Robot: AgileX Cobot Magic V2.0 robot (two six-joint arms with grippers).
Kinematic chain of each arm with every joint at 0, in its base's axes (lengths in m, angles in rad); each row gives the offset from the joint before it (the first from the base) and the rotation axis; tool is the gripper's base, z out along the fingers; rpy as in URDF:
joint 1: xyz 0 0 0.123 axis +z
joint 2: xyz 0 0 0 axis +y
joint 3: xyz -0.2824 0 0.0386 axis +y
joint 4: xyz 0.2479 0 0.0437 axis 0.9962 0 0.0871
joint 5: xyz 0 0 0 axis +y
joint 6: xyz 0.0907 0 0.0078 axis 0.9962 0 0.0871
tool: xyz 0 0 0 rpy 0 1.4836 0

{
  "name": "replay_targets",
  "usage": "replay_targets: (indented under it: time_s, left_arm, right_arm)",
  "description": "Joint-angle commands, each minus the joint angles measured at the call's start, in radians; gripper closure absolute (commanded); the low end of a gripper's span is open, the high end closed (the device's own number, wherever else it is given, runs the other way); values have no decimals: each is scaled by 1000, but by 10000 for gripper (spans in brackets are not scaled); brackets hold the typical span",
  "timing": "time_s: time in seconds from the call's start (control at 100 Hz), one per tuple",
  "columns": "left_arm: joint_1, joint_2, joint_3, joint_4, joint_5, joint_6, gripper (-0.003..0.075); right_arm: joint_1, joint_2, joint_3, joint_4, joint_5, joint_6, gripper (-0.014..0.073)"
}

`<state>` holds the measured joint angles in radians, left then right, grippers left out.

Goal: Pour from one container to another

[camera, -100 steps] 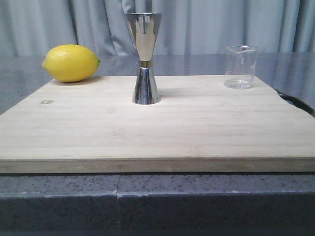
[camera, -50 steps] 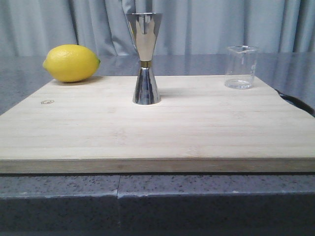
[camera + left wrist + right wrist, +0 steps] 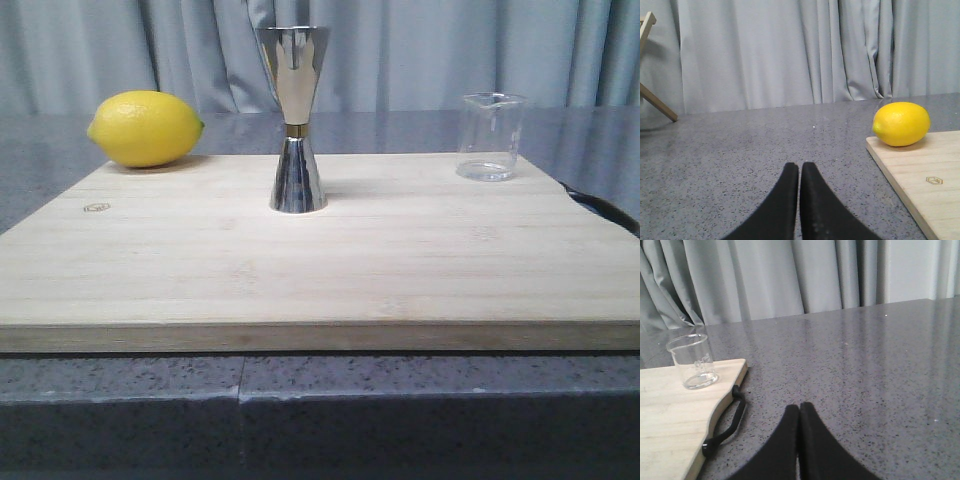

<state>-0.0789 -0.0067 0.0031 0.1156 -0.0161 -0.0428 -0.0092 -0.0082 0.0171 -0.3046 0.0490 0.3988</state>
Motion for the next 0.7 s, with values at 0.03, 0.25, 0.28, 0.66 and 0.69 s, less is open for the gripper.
replay_targets:
  time_s: [0.03,0.25,0.28,0.66,0.69]
  left_arm:
    - [4,-24,4,-8,-79,-1,739]
    - [4,-24,4,-8,-79,-1,739]
    - [4,-24,4,-8,-79,-1,739]
    - [4,-24,4,-8,-79,-1,739]
    - [4,-24,4,-8,-79,-1,739]
  right_arm:
    - [-8,-23,25,279,-103,-379,665]
    - [-8,-23,25,384,-183,-515,665]
    - [-8,-23,25,384,-179,-515,665]
    - [-8,-23,25,382,-173,-515,665]
    - [-8,-23,25,382,-173,-515,665]
